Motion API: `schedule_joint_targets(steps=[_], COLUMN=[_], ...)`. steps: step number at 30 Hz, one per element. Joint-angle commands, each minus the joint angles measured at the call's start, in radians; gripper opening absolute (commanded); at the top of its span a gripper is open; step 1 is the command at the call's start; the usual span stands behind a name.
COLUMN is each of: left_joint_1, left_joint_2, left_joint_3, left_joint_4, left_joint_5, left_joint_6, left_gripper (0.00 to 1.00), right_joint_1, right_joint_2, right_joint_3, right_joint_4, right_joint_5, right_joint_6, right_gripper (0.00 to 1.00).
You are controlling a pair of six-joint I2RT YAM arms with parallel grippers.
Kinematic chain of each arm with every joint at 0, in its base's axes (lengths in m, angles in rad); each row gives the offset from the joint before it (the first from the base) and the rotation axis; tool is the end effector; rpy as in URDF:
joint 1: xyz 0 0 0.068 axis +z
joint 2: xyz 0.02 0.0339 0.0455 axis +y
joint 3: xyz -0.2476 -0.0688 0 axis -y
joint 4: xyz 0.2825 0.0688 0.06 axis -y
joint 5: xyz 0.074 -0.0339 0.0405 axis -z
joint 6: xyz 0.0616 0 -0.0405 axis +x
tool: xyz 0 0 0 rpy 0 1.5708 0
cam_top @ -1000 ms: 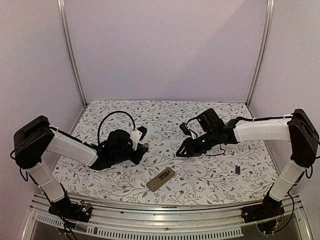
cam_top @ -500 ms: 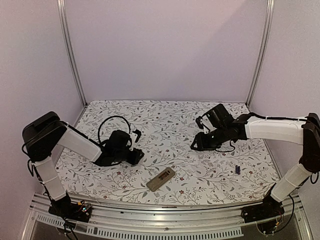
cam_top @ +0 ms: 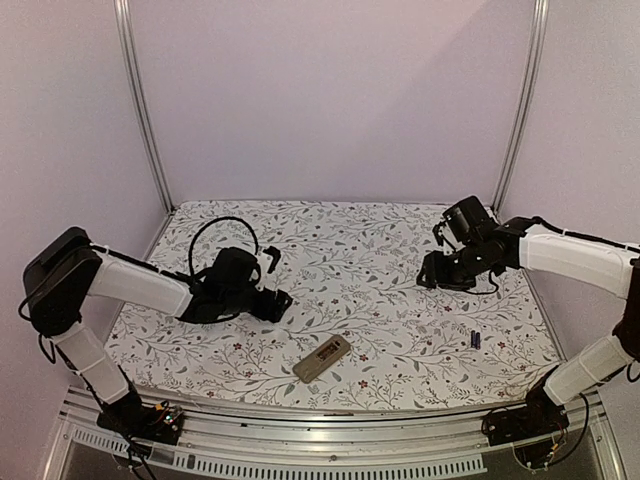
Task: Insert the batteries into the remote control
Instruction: Place the battery cover at the center of the board, then pick up the battery at the center of the board.
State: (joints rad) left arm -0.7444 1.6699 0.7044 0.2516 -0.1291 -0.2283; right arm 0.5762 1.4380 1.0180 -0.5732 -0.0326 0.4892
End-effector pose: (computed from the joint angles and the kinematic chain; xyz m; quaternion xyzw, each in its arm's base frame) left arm 0.2677 -0.2358 0.0733 0.2057 0.8845 -0.1419 0.3939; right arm 0.2871 0.1889 0.1849 -0.0463 0.9574 0.1581 0.2374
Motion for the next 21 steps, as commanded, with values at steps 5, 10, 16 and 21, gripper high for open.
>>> schedule_joint_targets(steps=[5,10,16,21], left_joint_1=[-0.105,-0.138,-0.165,-0.174], left_joint_2=[-0.158,-0.164,-0.167,-0.17], left_joint_3=[0.026,0.02,0.023,0.019], left_joint_4=[-0.052,-0.064,-0.067,-0.058], left_joint_5=[-0.056,-0.072,-0.09,-0.09], left_joint_6=[0.044,0.061,0.094,0.104], left_gripper=[0.88,0.88,0.88,0.88], right_joint_1=[-0.131,-0.199,-0.218,-0.242], right_joint_2=[-0.011,0.029,0.026,0.002], right_joint_3=[-0.066,-0.11,-0.153,-0.19], right_joint_4=[-0.229,-0.244,-0.264,-0.254], right_joint_5=[0.224,0.195,0.219,0.17], right_joint_6=[0.075,0.08,0.128,0.127], right_gripper=[0.38,0.33,0.2,0.21])
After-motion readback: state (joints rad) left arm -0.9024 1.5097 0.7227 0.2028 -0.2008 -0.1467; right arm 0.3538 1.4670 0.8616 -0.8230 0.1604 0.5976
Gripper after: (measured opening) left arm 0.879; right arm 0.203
